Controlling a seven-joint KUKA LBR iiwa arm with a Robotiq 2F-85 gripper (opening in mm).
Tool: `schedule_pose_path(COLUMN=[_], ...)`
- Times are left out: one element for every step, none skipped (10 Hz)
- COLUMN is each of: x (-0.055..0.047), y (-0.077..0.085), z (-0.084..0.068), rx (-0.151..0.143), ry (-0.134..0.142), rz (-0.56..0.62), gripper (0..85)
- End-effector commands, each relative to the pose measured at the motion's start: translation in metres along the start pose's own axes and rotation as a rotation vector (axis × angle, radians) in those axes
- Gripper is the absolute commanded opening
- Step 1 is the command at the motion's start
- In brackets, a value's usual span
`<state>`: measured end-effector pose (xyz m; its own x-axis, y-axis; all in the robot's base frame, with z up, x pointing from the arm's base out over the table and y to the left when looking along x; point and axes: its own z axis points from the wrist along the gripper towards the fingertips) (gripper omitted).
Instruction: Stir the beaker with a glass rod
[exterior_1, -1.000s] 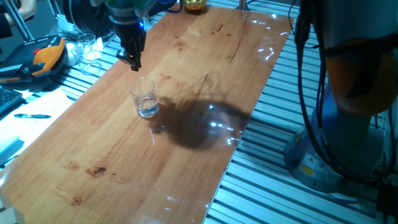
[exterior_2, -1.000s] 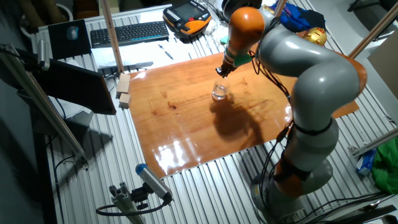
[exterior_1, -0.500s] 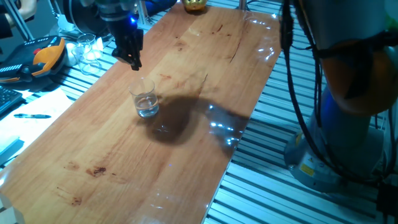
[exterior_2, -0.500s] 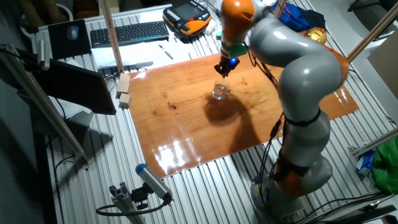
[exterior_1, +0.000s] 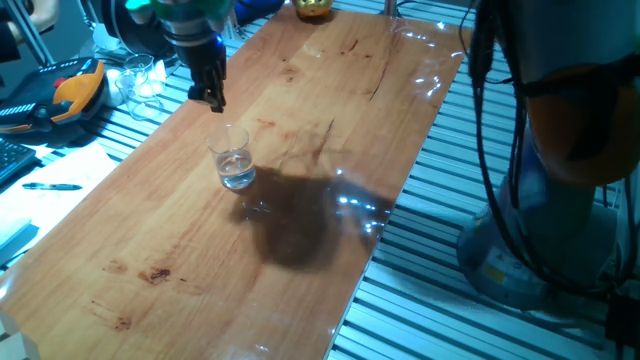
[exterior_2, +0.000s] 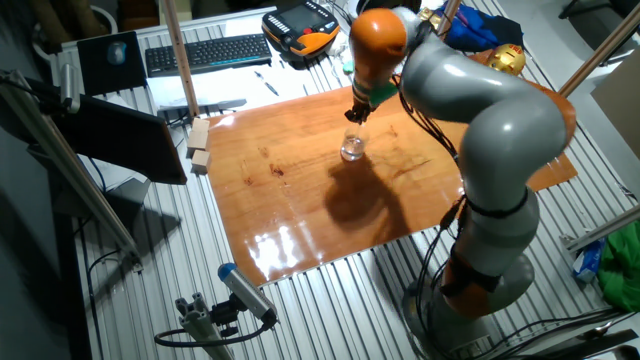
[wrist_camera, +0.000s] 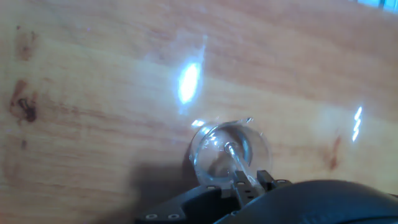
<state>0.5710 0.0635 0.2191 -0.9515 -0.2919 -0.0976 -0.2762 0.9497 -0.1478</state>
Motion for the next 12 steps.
schedule_pose_path(x=[0.0003,0.0002,0.0005,0.0004,0.0006,0.0006,0.0007,0.0004,0.0006,0.0003,0.0002,0.0003], y=[0.0004,0.0014,0.0020,0.0029,0.0036,0.0042,0.0028,0.0016,0.0007,0.0008,0.0007,0.0005], z=[0.0013,0.0036,0.0065,0.0080,0.0084,0.0080,0.0066,0.0042,0.0028,0.0022,0.0022,0.0023], rx=[-0.080,-0.145,-0.202,-0.252,-0.290,-0.301,-0.252,-0.189,-0.137,-0.092,-0.064,-0.041], ry=[-0.046,-0.014,0.039,0.112,0.183,0.227,0.226,0.209,0.182,0.153,0.123,0.093], rz=[0.134,0.236,0.305,0.366,0.413,0.429,0.376,0.308,0.245,0.185,0.143,0.095], gripper=[0.0,0.0,0.0,0.0,0.0,0.0,0.0,0.0,0.0,0.0,0.0,0.0])
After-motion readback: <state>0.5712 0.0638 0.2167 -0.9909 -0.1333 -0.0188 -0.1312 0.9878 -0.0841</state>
